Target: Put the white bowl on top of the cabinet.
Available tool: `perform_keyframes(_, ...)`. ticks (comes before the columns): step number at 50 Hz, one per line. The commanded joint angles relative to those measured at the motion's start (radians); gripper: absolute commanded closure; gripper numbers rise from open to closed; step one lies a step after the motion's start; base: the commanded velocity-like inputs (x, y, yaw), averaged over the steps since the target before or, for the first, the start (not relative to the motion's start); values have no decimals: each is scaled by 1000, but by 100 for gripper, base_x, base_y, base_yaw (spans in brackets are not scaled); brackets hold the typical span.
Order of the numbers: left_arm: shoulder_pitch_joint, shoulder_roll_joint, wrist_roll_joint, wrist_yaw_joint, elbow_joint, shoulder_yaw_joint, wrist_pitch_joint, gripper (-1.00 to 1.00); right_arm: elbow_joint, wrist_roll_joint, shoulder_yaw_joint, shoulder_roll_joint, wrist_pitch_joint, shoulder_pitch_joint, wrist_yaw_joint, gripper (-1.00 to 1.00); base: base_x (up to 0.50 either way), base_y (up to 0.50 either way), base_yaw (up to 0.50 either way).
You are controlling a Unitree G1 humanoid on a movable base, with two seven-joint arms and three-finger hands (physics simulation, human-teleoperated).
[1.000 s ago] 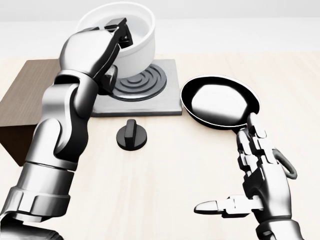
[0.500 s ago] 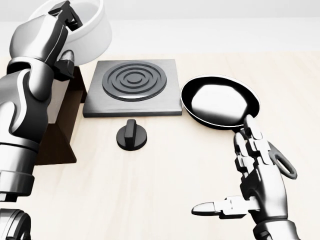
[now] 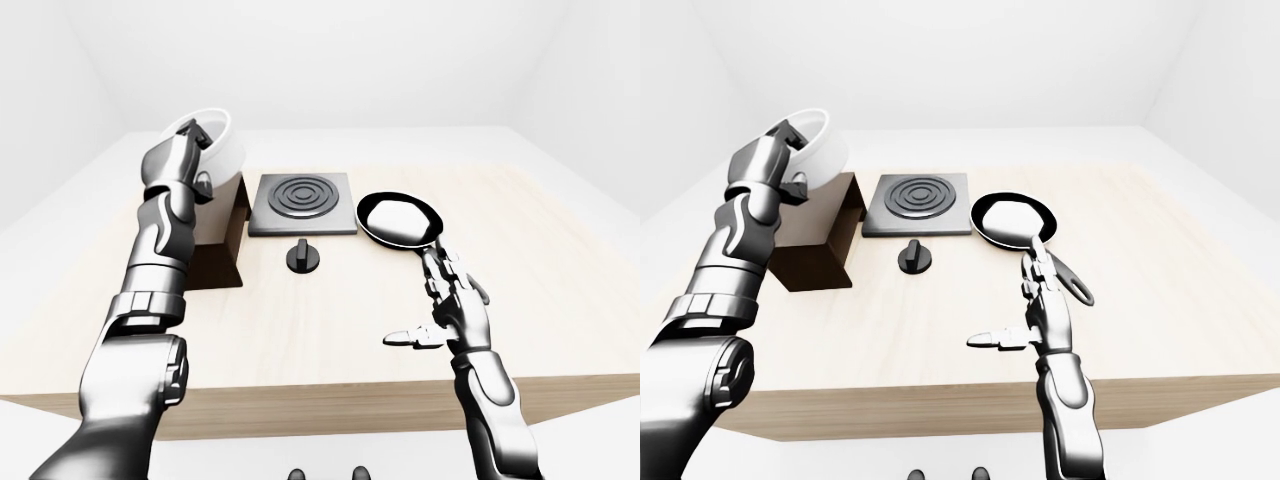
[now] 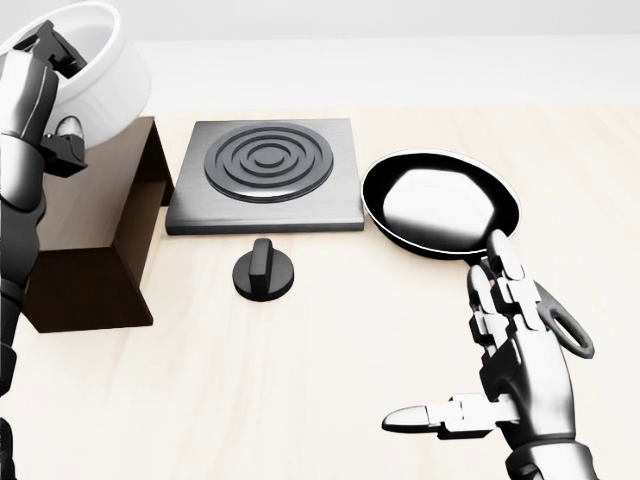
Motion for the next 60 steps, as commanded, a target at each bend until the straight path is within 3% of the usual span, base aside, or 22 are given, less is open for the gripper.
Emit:
perform_keyframes(1, -20, 46, -14, 75, 43, 17, 0, 100, 0, 0, -1, 0, -4, 2, 0, -100, 0, 0, 0)
perform_keyframes(22, -31, 88, -41, 145, 159, 15, 0, 100, -1, -6, 4, 2, -7, 6, -1, -100, 0, 0, 0)
perform_keyframes(43, -20, 50, -75, 265, 334, -10, 0, 100, 14, -10, 7, 1, -14, -1, -5, -100, 0, 0, 0)
perform_keyframes(60, -16, 38, -80, 289, 380, -22, 0, 100, 13, -10, 8, 0, -15, 0, -3, -100, 0, 0, 0)
